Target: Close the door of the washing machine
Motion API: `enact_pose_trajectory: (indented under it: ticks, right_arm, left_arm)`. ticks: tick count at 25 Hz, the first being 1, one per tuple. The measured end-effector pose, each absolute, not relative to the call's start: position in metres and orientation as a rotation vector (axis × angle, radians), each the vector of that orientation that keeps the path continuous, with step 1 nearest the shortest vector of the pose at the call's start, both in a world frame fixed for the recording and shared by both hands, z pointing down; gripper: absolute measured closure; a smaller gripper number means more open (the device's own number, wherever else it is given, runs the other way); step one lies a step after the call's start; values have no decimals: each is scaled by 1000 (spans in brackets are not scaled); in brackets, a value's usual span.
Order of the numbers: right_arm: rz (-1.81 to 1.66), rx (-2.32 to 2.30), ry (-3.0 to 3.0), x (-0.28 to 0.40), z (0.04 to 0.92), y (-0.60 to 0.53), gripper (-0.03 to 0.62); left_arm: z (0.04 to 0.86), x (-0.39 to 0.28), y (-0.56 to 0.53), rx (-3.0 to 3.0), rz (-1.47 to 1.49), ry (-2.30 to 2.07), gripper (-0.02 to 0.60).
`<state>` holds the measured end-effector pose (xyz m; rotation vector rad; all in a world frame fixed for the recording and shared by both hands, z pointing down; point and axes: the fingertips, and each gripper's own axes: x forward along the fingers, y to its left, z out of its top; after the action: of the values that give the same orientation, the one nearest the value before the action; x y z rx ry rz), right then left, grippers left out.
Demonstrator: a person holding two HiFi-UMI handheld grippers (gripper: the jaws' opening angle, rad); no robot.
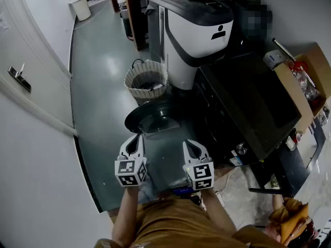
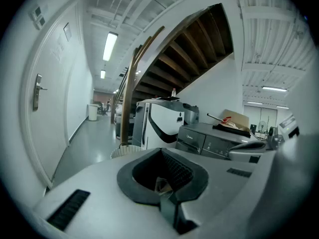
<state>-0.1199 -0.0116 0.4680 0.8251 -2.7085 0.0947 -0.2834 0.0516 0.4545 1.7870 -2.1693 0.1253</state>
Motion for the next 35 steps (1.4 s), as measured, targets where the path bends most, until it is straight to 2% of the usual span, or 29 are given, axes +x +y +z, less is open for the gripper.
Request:
enact_pose_trajectory:
  ticks: [15, 26, 31, 35]
  right_arm:
    - [124, 790, -2676, -133, 485, -17, 580]
    - [123, 706, -2637, -176, 503, -23, 580]
    - [153, 684, -2601, -188, 518, -27, 580]
    - [145, 707, -2582, -200, 523, -37, 580]
  left_arm:
    - [489, -287, 50, 1755, 150, -2063, 554]
    - [522, -324, 39, 1722, 168, -2014, 543]
    - [544, -334, 30, 1709, 188, -1959, 469]
    - [561, -346, 17, 1714, 217, -1917, 439]
